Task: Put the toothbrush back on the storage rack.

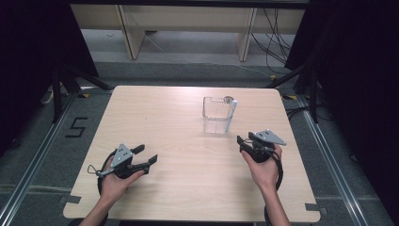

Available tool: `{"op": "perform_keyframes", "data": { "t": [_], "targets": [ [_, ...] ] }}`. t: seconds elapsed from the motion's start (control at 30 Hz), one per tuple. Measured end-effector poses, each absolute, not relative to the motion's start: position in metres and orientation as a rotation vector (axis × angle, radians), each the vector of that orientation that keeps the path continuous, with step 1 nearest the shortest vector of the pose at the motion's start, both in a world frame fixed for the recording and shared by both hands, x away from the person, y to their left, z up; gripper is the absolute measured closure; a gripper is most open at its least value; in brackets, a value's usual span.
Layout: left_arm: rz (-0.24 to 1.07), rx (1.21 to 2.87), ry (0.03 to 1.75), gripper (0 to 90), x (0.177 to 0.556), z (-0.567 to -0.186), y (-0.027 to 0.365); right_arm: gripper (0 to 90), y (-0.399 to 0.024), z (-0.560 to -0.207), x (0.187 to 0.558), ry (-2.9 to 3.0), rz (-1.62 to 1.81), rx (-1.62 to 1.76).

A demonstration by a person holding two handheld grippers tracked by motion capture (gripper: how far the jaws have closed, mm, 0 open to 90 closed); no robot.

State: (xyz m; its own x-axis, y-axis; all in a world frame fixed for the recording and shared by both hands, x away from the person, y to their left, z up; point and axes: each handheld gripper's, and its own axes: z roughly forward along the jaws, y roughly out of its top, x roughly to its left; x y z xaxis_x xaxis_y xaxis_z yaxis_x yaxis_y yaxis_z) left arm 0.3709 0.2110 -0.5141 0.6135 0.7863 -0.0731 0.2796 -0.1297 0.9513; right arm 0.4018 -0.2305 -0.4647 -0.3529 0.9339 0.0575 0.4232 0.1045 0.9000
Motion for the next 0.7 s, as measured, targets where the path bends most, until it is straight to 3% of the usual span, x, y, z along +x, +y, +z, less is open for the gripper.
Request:
{"op": "perform_keyframes", "data": {
  "t": [0.7],
  "targets": [
    [0.554,1.681,0.889,28.9,0.371,-0.519,0.213,48.0,-0.248,-0.491,0.364,1.809,1.196,1.361]
  ]
}}
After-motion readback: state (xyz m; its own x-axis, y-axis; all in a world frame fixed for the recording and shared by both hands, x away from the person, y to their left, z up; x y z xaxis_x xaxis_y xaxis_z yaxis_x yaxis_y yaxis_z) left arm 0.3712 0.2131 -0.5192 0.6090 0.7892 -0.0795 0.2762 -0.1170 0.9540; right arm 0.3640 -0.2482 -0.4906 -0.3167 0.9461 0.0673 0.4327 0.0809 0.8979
